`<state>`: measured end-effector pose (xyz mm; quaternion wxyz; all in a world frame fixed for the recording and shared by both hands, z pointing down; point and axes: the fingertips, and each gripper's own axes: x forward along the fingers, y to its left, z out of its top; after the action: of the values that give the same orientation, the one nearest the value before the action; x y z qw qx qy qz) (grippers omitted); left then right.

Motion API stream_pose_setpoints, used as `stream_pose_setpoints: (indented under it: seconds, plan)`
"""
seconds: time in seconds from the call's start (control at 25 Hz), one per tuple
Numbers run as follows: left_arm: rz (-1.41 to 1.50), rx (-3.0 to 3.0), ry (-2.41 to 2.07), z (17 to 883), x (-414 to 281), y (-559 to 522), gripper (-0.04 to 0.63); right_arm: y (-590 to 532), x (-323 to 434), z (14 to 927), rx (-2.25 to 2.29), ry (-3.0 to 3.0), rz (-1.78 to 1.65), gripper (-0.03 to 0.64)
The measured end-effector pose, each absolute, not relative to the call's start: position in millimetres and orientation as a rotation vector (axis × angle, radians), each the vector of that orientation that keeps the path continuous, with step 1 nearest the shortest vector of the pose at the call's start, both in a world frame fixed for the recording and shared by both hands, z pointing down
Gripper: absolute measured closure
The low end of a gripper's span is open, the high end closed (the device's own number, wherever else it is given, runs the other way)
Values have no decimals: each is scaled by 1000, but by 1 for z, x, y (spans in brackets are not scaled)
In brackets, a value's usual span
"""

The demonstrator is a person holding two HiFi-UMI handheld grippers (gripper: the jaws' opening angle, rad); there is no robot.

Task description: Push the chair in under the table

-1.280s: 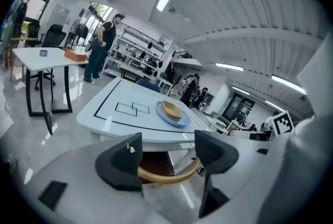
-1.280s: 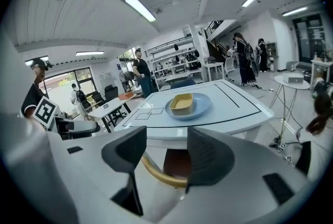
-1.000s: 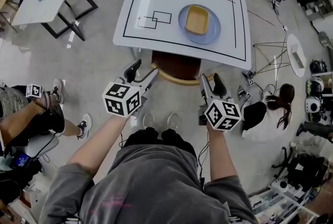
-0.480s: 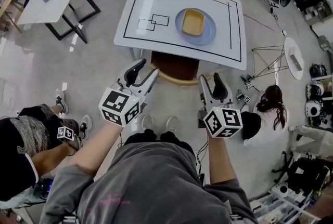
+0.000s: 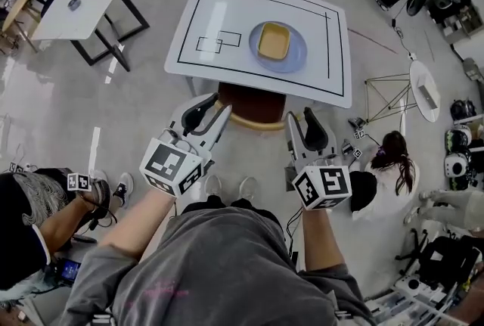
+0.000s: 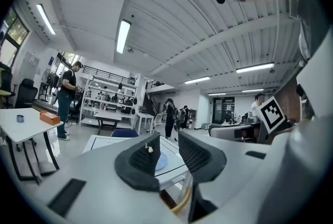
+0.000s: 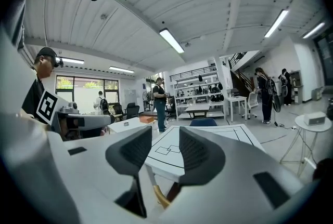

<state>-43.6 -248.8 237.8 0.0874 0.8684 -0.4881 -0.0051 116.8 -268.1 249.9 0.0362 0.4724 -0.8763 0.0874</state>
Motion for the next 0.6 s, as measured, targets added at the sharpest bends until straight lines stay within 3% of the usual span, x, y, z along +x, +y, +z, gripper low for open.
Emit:
stream_pose_setpoints:
  seconds: [0.28, 0.6]
  plan:
    - [-44, 2610, -1460, 222, -27, -249, 528, -265, 126, 228, 1423, -2743, 218, 517]
    - [-64, 2623, -1478, 210, -11, -258, 549, -272, 129, 210, 1369, -2795, 177, 541]
